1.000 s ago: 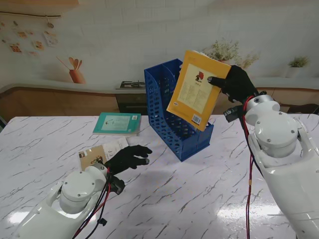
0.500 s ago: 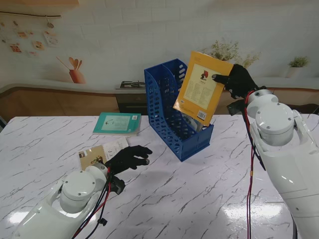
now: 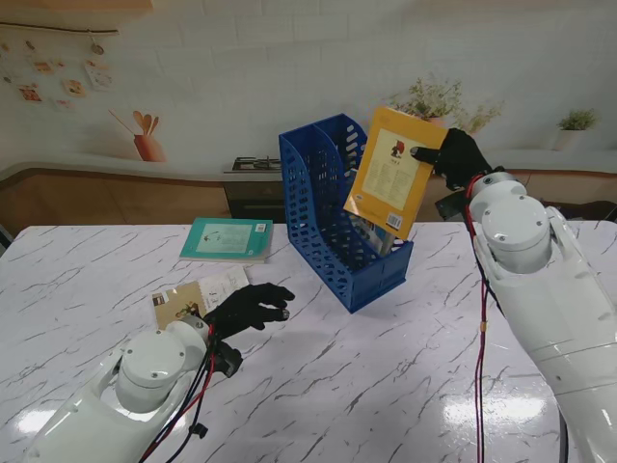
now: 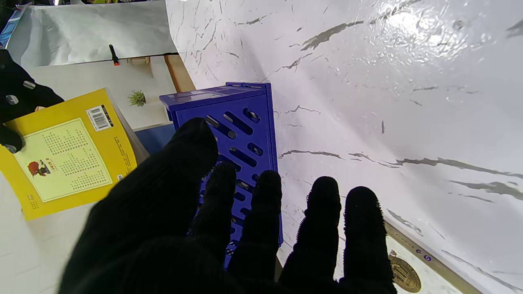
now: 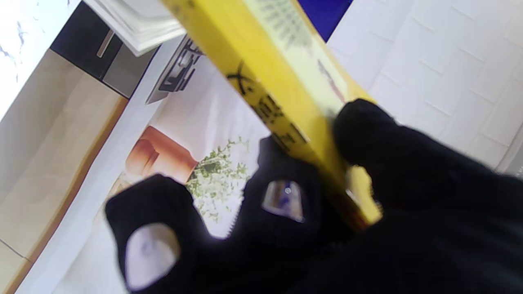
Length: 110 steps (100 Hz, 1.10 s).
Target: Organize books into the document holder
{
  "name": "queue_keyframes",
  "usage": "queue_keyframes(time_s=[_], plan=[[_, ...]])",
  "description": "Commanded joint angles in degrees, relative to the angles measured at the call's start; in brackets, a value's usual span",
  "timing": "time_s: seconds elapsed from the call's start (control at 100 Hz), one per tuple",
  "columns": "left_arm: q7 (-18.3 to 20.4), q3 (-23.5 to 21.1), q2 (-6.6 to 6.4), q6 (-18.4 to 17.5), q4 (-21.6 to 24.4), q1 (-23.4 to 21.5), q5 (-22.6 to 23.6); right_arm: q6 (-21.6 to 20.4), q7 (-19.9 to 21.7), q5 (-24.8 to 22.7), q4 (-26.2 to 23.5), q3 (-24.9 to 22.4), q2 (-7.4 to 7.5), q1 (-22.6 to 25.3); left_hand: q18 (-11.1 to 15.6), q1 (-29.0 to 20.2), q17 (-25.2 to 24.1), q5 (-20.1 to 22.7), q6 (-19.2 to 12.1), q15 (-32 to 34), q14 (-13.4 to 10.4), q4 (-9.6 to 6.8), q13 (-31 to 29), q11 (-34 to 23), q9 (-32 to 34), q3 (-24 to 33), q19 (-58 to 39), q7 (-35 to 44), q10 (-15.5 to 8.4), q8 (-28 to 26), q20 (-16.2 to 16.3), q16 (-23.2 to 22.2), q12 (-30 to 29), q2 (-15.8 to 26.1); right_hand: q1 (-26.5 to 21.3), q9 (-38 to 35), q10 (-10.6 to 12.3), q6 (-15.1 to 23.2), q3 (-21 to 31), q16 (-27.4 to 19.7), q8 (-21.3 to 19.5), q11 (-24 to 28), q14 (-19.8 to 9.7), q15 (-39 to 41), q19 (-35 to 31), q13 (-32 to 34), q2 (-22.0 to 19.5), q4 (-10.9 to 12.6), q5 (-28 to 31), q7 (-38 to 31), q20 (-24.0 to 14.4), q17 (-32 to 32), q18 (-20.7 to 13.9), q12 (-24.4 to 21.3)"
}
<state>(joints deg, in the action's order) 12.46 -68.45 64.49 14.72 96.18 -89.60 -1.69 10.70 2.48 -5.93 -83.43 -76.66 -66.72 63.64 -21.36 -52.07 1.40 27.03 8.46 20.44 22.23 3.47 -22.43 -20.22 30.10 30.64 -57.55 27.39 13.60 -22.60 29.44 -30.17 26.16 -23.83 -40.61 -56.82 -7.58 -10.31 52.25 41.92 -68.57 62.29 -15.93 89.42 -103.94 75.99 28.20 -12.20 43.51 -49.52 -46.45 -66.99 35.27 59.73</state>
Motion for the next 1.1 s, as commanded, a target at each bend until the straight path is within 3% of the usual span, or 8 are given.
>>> queue_keyframes(time_s=[0.0,0.25,0.45,0.79,1.09], plan=[[0.6,0.1,0.14,-0.9,-0.2,-0.3,-0.4,-0.3,-0.7,-1.0,-0.1,0.3,-0.65,-0.4,0.3,0.7,0.0,-0.7,-1.1,-0.4,-1.5,-1.73,-0.1,-0.9,1.3,-0.7,1.1,0.7,-1.9,-0.5,-0.4,-0.4,0.7,0.9,-16.4,1.1,10.1,26.6,9.8,0.0,-9.1,2.6,-7.4,0.2,-14.8,-0.1,-14.6,4.6,9.5,-16.1,0.2,-2.1,-36.5,1.5],[0.7,-0.1,0.12,-0.8,-0.3,-0.5,-0.5,-2.0,-3.7,-5.7,2.2,1.9,-0.88,-1.2,0.4,0.7,0.0,-0.8,-1.2,-0.4,-1.5,-1.72,0.0,-0.8,1.3,-0.7,1.1,0.7,-1.8,-0.5,-0.4,-0.4,0.7,0.9,-16.4,1.0,10.4,27.0,9.6,0.0,-8.8,2.8,-7.6,0.2,-14.6,0.2,-14.9,4.7,9.7,-16.5,0.0,-2.1,-36.9,1.3],[0.7,-0.3,0.11,-1.0,-0.4,-0.6,-0.4,-4.9,-8.6,-8.7,4.9,4.7,-1.76,-1.8,0.3,0.7,0.0,-0.8,-1.1,-0.4,-1.6,-1.71,0.0,-0.8,1.3,-0.7,1.1,0.6,-1.8,-0.4,-0.4,-0.4,0.7,1.0,-16.5,1.0,10.6,27.2,9.6,0.1,-8.5,3.0,-7.6,0.3,-14.6,0.2,-15.0,4.6,9.4,-16.8,-0.3,-2.1,-37.2,1.1],[0.7,-0.5,0.09,-1.2,-0.5,-1.0,-0.4,-7.2,-17.8,-9.2,8.6,9.4,-4.24,-2.0,0.4,0.7,0.0,-0.8,-1.0,-0.4,-1.5,-1.71,0.1,-0.9,1.2,-0.8,1.1,0.6,-1.9,-0.4,-0.4,-0.4,0.7,1.0,-16.9,2.7,11.0,27.3,8.6,0.1,-7.9,3.6,-7.8,-0.2,-14.0,-0.2,-15.7,4.4,7.1,-17.6,-0.4,-2.1,-37.3,0.7],[0.7,-0.6,0.07,-1.6,-0.8,-1.0,-0.2,-7.8,-23.1,-12.5,11.9,12.3,-5.27,-2.1,0.4,0.8,-0.1,-0.7,-0.9,-0.4,-1.5,-1.71,0.1,-0.9,1.2,-0.9,1.1,0.7,-1.8,-0.4,-0.4,-0.4,0.7,1.0,-17.3,4.0,12.0,28.1,7.5,0.0,-7.2,3.9,-8.4,-0.8,-12.9,-0.8,-16.6,4.5,4.9,-18.6,0.0,-2.0,-37.5,0.3]])
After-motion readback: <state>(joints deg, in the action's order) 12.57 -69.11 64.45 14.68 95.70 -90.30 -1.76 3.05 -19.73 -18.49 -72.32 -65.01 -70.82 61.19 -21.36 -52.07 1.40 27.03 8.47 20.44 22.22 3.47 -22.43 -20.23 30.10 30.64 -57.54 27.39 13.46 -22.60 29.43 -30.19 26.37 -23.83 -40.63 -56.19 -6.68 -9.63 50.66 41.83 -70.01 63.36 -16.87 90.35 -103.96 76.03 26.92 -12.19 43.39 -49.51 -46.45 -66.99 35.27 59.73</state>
